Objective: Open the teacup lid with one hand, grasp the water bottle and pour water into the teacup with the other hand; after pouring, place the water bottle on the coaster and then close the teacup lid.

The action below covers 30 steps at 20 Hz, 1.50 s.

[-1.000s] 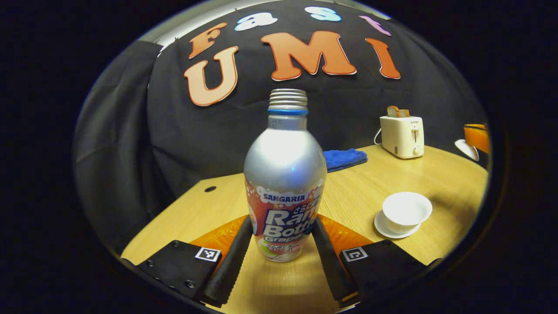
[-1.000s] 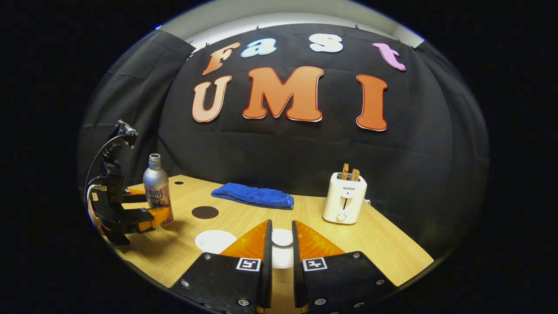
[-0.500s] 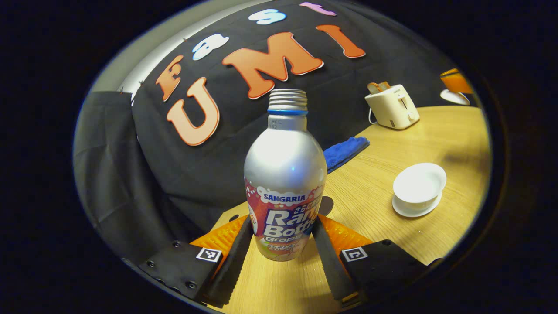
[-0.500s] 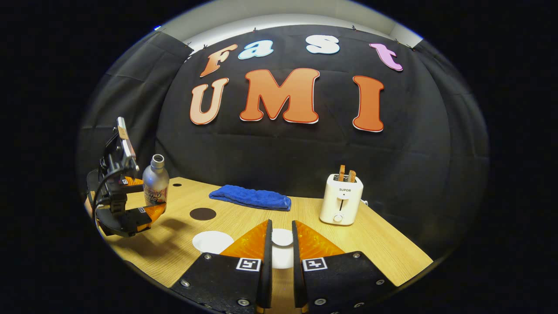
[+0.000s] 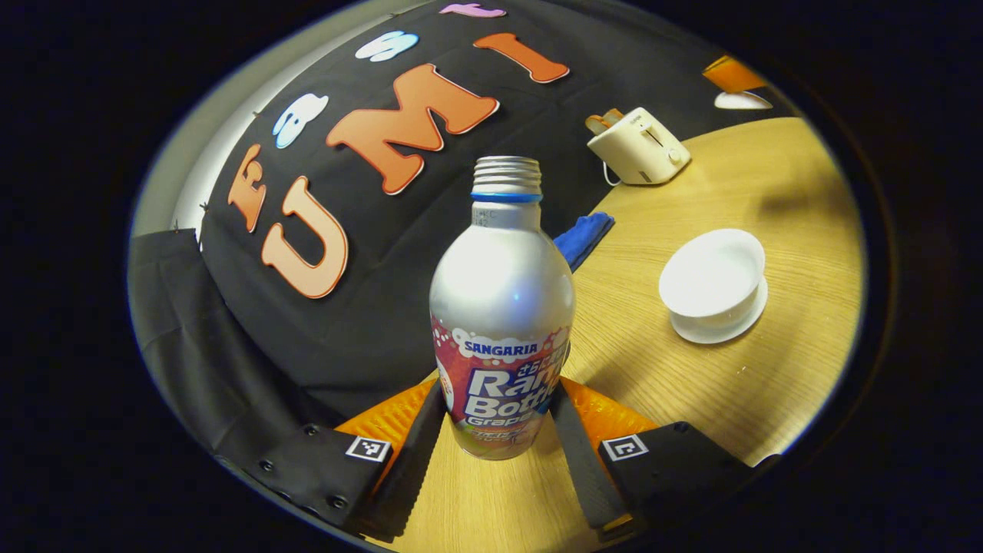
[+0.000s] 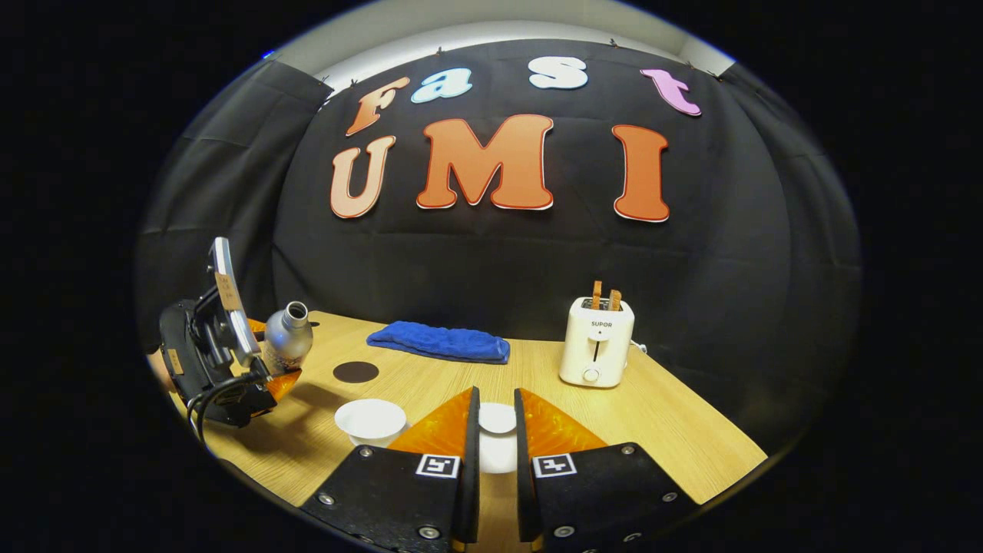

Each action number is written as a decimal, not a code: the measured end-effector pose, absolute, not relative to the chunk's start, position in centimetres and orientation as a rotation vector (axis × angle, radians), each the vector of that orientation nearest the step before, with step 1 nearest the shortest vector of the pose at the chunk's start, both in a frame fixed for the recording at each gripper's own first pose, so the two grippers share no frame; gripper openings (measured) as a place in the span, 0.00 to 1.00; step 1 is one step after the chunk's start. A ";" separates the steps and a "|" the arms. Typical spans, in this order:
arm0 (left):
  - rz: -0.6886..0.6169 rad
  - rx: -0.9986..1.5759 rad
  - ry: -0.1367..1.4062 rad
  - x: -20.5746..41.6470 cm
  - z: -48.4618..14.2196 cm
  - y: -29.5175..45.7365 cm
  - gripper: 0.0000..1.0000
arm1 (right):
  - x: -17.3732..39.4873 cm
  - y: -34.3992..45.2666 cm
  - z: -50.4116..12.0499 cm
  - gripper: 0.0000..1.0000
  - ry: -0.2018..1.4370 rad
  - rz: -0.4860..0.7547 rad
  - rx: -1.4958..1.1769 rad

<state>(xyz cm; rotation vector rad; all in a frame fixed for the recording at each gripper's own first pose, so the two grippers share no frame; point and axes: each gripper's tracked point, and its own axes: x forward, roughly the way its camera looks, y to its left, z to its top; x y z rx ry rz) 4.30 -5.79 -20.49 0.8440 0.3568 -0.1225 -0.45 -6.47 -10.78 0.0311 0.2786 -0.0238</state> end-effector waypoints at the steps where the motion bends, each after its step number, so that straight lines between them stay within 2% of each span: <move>1: -0.129 0.868 0.356 4.4 -20.5 -5.7 0.80 | -0.6 -6.6 -10.7 0.20 0.277 -0.024 0.031; 4: -0.155 0.917 0.355 4.5 -20.5 -5.8 0.81 | -0.6 -6.8 -10.7 0.20 0.270 -0.025 0.040; 5: -0.162 0.940 0.349 4.6 -20.4 -6.0 0.84 | -0.7 -6.9 -10.8 0.20 0.270 -0.024 0.039; 6: -0.168 0.961 0.346 4.6 -20.3 -6.1 0.81 | -0.7 -7.0 -10.8 0.20 0.269 -0.027 0.040; 9: -0.203 1.006 0.343 4.6 -20.3 -6.0 0.89 | -0.7 -7.2 -11.0 0.20 0.271 -0.027 0.048; 11: -0.211 1.060 0.336 4.8 -20.1 -6.1 0.80 | -0.8 -7.4 -11.2 0.20 0.272 -0.029 0.051; 15: -0.219 1.167 0.311 5.2 -19.7 -6.4 0.80 | -0.9 -7.9 -11.2 0.20 0.268 -0.033 0.057; 16: -0.219 1.201 0.293 5.4 -19.3 -6.4 0.89 | -0.9 -8.0 -11.2 0.20 0.269 -0.031 0.059; 18: -0.223 1.244 0.280 5.6 -19.2 -6.5 0.84 | -0.9 -8.2 -11.3 0.20 0.270 -0.035 0.061; 20: -0.240 1.293 0.257 5.6 -19.0 -7.2 0.89 | -0.9 -8.4 -11.4 0.20 0.270 -0.039 0.062; 21: -0.248 1.318 0.249 5.7 -18.9 -7.6 0.85 | -1.1 -8.4 -11.4 0.20 0.270 -0.037 0.062; 23: -0.259 1.361 0.249 6.1 -18.6 -7.6 0.85 | -1.0 -8.7 -11.6 0.20 0.273 -0.041 0.058; 24: -0.265 1.383 0.249 6.2 -18.4 -7.6 0.80 | -1.0 -8.9 -11.6 0.20 0.273 -0.048 0.054; 25: -0.267 1.410 0.249 6.3 -18.3 -7.4 0.85 | -1.1 -9.1 -11.7 0.20 0.274 -0.051 0.052; 27: -0.274 1.467 0.235 6.1 -17.9 -7.5 0.85 | -1.2 -9.3 -11.8 0.20 0.273 -0.053 0.057; 28: -0.278 1.493 0.226 6.1 -17.8 -7.5 0.89 | -1.2 -9.3 -11.8 0.20 0.273 -0.054 0.062; 29: -0.284 1.513 0.225 6.2 -17.9 -7.7 0.85 | -1.2 -9.4 -11.8 0.20 0.273 -0.054 0.064; 30: -0.293 1.524 0.229 6.2 -18.1 -7.6 0.89 | -1.2 -9.3 -11.7 0.20 0.271 -0.053 0.063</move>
